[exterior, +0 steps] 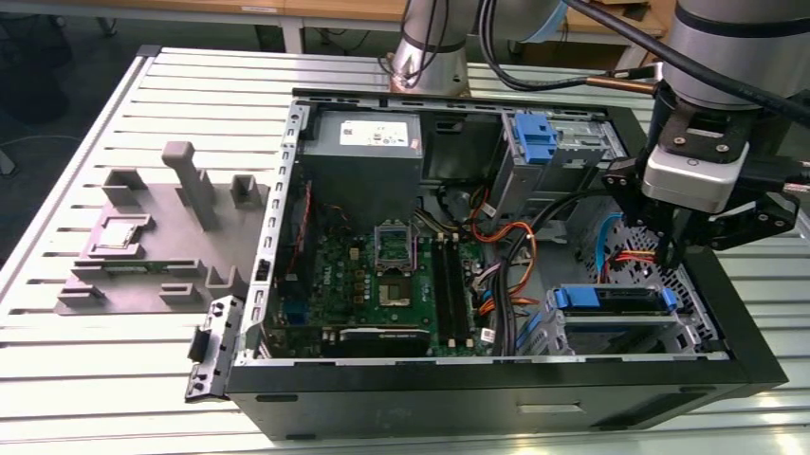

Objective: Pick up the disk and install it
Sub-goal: 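Insert the first disk wire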

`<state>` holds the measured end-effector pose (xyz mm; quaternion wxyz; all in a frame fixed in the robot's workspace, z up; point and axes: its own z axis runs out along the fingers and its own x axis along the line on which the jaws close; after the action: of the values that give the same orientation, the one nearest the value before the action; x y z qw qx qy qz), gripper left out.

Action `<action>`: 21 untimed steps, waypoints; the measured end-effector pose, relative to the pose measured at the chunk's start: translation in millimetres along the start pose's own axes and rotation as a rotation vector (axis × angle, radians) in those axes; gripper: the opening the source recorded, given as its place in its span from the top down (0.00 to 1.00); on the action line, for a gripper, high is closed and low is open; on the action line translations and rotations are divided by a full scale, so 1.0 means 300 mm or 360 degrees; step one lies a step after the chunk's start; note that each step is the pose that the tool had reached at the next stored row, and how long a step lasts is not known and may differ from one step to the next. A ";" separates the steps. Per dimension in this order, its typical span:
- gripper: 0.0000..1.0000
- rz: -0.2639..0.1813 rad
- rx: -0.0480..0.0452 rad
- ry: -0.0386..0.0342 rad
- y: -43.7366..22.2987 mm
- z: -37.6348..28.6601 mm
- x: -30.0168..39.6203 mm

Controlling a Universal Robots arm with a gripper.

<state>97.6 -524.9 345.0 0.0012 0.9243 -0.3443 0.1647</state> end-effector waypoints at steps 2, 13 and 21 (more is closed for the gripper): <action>0.83 0.0012 -0.0004 0.0001 0.000 0.000 0.000; 0.83 0.0128 -0.0050 0.0003 0.000 0.000 -0.001; 0.83 0.0128 -0.0051 0.0003 0.002 -0.001 -0.003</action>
<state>96.5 -524.7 345.0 0.0096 0.9094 -0.3838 0.1602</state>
